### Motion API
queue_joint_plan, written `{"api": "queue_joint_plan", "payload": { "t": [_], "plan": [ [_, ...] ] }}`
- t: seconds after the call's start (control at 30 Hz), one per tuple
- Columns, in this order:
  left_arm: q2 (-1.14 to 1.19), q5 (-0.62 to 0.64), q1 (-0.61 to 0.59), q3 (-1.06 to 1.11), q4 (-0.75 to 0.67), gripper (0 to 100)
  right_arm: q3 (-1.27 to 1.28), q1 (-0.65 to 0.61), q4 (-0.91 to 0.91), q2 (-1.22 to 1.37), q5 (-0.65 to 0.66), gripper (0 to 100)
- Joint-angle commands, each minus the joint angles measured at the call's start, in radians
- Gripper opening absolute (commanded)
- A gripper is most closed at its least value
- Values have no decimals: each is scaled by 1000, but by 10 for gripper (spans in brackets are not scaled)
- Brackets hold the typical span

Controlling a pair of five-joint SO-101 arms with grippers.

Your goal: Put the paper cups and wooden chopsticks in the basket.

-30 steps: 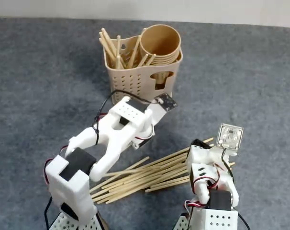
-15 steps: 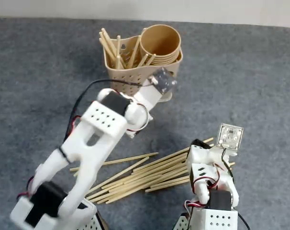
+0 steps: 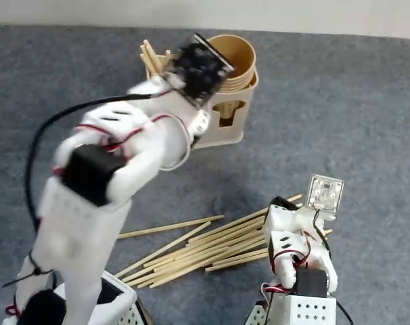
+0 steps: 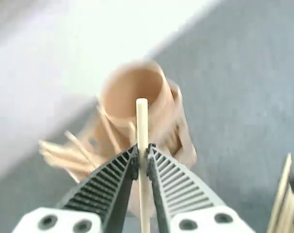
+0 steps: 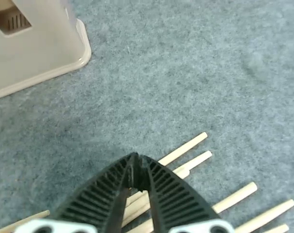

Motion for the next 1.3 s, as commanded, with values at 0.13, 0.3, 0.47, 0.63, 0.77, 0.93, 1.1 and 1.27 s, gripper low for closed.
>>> {"api": "queue_joint_plan", "payload": {
  "t": [0.13, 0.3, 0.47, 0.63, 0.77, 0.93, 1.1, 1.27],
  "plan": [
    [-38, 2, -18, -203, -199, 5, 137, 7, -4, -16, 9, 5],
    [-36, 2, -22, -202, -356, 5, 137, 7, -4, -18, 9, 5],
    [-35, 5, -68, -147, -499, 5, 137, 7, -19, -16, 5, 5],
    [-39, 55, -136, 44, -700, 5, 137, 7, -21, -16, 5, 5],
    [-38, 212, -225, 180, -848, 5, 137, 7, -21, -16, 5, 5],
    [-35, 279, -298, 331, -951, 5, 137, 7, -21, -16, 5, 5],
    [-35, 281, -315, 455, -1040, 5, 137, 7, -22, -16, 6, 5],
    [-35, 281, -317, 542, -1097, 5, 137, 7, -22, -16, 8, 5]
  ]
}}
